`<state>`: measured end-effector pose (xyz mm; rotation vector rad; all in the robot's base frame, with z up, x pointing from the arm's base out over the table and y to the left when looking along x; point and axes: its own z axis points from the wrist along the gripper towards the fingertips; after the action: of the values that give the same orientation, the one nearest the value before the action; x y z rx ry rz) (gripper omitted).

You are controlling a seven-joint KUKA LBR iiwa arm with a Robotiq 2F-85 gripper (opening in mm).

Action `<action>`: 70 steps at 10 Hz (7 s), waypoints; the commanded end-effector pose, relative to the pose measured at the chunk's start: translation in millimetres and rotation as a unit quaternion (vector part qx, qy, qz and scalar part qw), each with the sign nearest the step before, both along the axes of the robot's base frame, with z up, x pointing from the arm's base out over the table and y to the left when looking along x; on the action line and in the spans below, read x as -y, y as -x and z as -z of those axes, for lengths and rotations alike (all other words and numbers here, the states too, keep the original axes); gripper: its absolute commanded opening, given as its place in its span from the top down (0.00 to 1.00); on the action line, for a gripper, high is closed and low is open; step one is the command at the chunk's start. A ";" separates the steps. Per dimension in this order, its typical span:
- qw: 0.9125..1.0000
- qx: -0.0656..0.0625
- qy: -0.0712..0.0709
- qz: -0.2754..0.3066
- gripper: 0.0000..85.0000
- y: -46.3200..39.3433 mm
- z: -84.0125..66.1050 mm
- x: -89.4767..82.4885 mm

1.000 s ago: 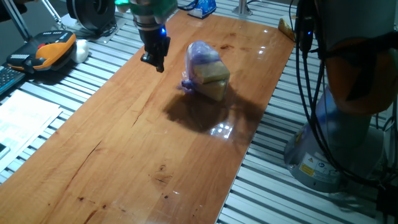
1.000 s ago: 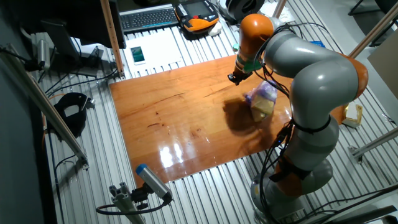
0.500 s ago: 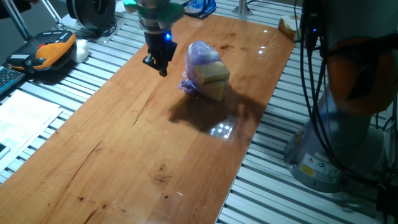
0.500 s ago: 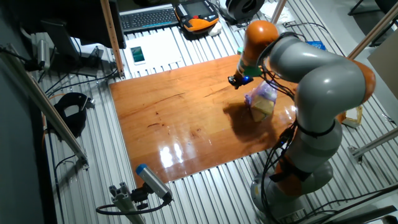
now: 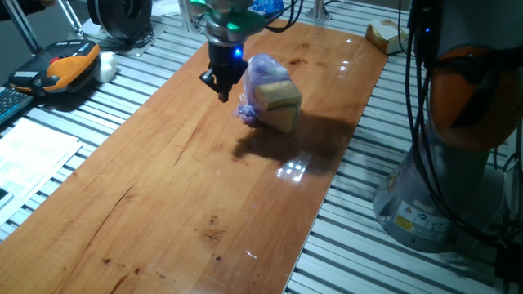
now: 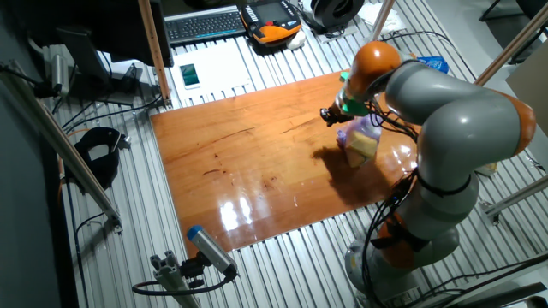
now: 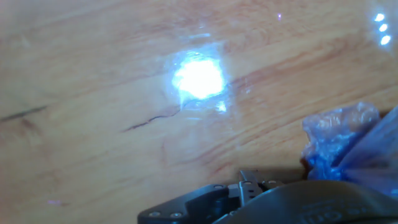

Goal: Pick up a bag of things

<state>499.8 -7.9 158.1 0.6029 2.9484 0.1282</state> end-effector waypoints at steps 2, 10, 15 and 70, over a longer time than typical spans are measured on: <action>0.987 -0.057 0.075 0.133 1.00 -0.6 -0.6 -0.3; 0.940 -0.129 0.084 -0.305 1.00 -4.0 2.1 -3.8; 0.905 -0.084 0.079 -0.410 1.00 -5.9 1.8 -1.6; 0.905 -0.061 0.126 -0.402 0.80 -11.0 55.8 39.7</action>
<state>510.8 -47.6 102.2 -0.6790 3.0440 -0.2211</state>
